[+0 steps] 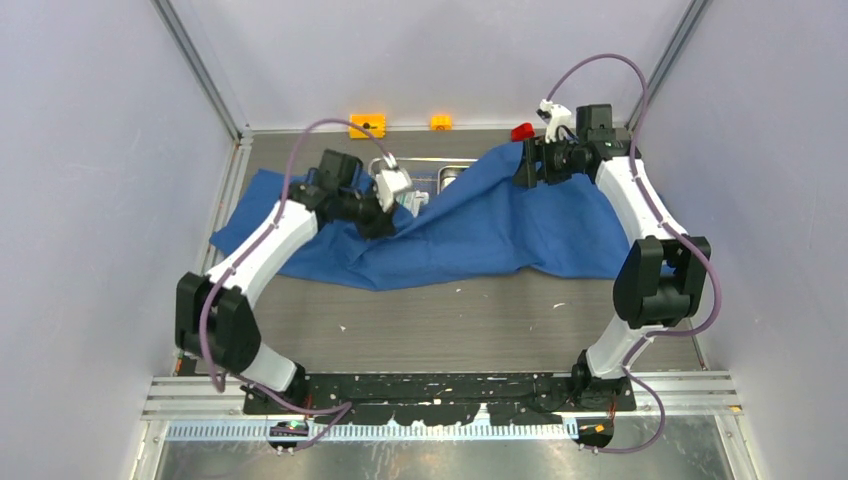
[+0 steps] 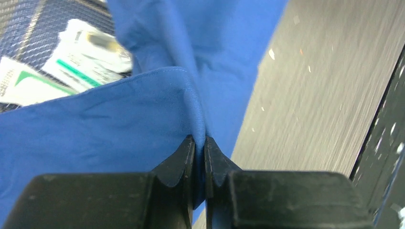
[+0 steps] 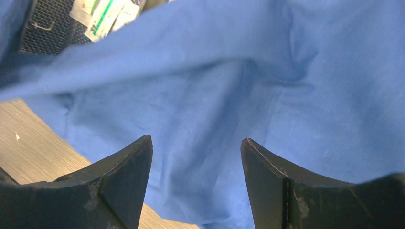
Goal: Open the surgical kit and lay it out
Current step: Open the surgical kit at the center of the board.
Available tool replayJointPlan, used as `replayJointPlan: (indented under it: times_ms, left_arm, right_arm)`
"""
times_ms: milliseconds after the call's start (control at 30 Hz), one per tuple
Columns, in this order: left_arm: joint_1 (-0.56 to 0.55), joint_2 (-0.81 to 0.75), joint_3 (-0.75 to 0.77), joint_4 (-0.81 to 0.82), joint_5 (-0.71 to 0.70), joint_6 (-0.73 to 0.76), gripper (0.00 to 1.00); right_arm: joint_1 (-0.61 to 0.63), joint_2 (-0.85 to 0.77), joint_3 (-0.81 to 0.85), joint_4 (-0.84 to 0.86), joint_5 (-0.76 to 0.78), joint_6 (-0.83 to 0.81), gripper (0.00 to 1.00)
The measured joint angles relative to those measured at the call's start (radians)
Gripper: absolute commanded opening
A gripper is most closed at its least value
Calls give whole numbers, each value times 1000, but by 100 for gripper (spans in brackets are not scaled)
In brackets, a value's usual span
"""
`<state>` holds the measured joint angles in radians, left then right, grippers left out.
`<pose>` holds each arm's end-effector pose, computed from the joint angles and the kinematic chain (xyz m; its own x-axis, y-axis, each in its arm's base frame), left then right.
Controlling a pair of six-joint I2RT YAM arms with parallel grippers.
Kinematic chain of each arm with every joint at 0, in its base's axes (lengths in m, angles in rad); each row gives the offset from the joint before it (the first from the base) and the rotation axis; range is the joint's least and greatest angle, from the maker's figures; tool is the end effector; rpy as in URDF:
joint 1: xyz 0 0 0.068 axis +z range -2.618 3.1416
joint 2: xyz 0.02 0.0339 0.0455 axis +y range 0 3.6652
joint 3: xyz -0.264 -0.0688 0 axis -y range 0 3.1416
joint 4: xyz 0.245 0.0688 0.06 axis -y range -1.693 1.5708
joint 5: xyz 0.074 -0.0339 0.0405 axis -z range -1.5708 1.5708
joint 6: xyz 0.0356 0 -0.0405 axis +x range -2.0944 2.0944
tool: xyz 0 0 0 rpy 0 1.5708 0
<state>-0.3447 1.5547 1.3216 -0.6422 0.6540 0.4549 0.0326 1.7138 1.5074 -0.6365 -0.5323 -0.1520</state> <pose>0.3066 -0.1331 0.3007 -0.3701 0.5034 -0.7808 0.8880 0.4387 -0.1380 0.3786 0.0304 0.3052 -0.6822 -0.1528 -0.7150 -0.4743 0.8367 0.2738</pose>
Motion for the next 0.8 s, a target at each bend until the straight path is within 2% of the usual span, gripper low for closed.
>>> replayJointPlan:
  times_ms: [200,300,533,667,800]
  left_arm:
    - [-230,-156,-202,-51,-225,181,0]
    - [-304,-203,-280,-58,-325,220,0]
    - [-367,-274,-355,-43,-446,232,0]
    - [-377,-276,-364,-32,-464,223,0]
    - [-379,-276,-368,-26,-472,209,0]
  right_arm:
    - [60,27,51,2,6,-21,75]
    - [89,53,56,1,26,-35,75]
    - [149,129,78,3,152,-4,77]
    - [197,167,88,7,227,-1,81]
    - [240,174,89,2,230,-8,85]
